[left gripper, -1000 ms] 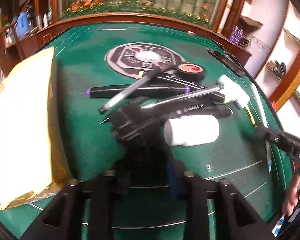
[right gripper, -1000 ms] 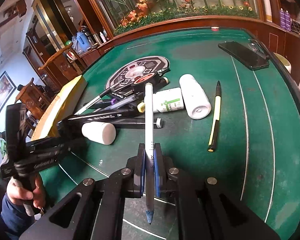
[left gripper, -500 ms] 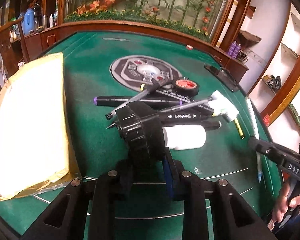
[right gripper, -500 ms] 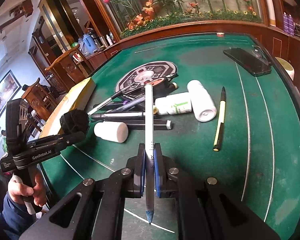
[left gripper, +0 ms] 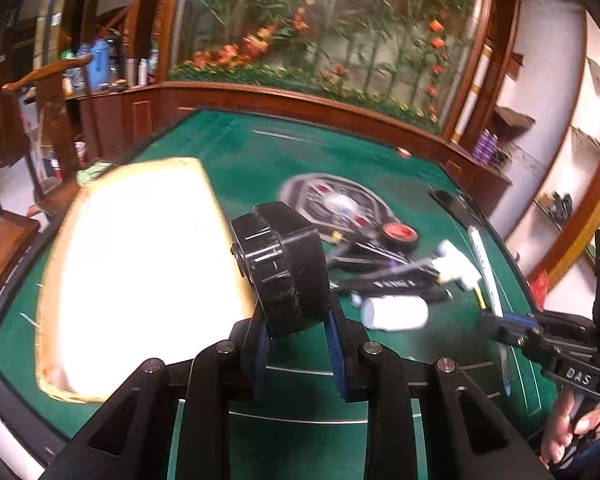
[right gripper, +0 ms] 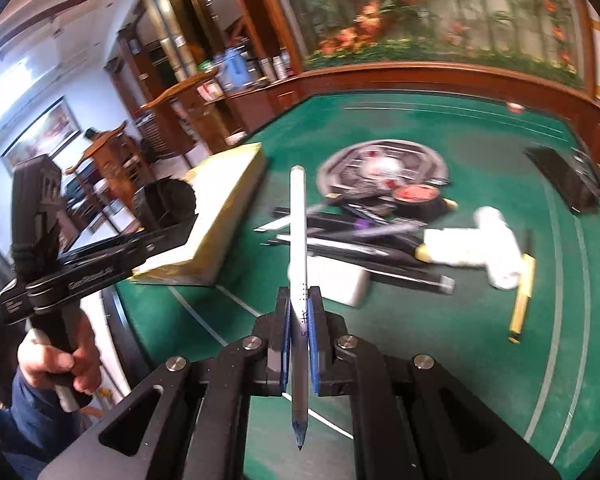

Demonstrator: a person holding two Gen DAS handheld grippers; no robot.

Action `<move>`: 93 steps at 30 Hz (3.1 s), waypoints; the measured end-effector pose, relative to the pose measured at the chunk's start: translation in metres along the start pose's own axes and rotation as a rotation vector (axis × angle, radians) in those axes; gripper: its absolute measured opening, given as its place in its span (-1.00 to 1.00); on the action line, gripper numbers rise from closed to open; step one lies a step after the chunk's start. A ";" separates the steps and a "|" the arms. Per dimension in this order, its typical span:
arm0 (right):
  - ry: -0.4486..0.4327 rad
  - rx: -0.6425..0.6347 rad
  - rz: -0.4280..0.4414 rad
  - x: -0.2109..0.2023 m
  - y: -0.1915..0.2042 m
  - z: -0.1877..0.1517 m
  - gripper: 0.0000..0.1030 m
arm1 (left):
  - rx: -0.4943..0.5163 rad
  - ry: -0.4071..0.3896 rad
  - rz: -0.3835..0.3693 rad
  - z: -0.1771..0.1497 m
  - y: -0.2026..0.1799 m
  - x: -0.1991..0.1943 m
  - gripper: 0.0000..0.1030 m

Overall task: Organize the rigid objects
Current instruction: 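Carry both held objects over the yellow-rimmed tray and open both grippers, then grasp the white pill bottle with the left gripper while the right gripper grasps the yellow pen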

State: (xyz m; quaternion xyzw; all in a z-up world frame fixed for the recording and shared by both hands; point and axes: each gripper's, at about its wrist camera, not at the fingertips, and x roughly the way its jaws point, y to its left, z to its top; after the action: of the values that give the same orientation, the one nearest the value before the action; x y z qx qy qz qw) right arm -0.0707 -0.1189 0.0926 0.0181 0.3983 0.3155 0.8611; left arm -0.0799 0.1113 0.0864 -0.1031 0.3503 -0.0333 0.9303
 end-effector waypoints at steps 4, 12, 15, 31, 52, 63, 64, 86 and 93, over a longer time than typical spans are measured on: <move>0.056 -0.029 0.079 0.025 0.031 0.030 -0.86 | -0.067 -0.020 0.054 0.009 0.040 -0.006 -0.48; 0.143 -0.112 0.122 0.107 0.099 0.098 -0.86 | -0.138 0.016 0.143 0.033 0.118 0.011 -0.47; 0.199 -0.086 0.163 0.150 0.120 0.122 -0.86 | -0.168 0.050 0.147 0.041 0.139 0.031 -0.47; 0.409 -0.050 0.036 0.321 0.147 0.159 -0.86 | -0.275 0.165 0.095 0.042 0.183 0.080 -0.47; 0.215 0.043 0.173 0.190 0.101 0.141 -0.15 | -0.115 0.127 0.314 0.034 0.169 0.068 0.17; 0.054 0.196 0.135 0.073 -0.039 0.084 -0.15 | -0.063 -0.051 0.312 0.032 0.132 0.004 0.16; 0.035 0.213 0.120 0.062 -0.053 0.078 -0.15 | -0.045 -0.066 0.299 0.033 0.123 -0.002 0.16; -0.068 0.594 0.094 -0.003 -0.203 0.019 -0.16 | 0.659 0.148 -0.129 -0.015 -0.126 0.096 0.39; -0.061 0.622 0.028 -0.004 -0.208 0.015 -0.16 | 0.694 0.204 -0.151 -0.024 -0.132 0.106 -0.13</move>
State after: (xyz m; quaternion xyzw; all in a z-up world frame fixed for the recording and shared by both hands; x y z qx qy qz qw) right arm 0.0477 -0.2846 0.0470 0.2954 0.4495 0.1900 0.8213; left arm -0.0142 -0.0363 0.0288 0.1968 0.4005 -0.2285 0.8652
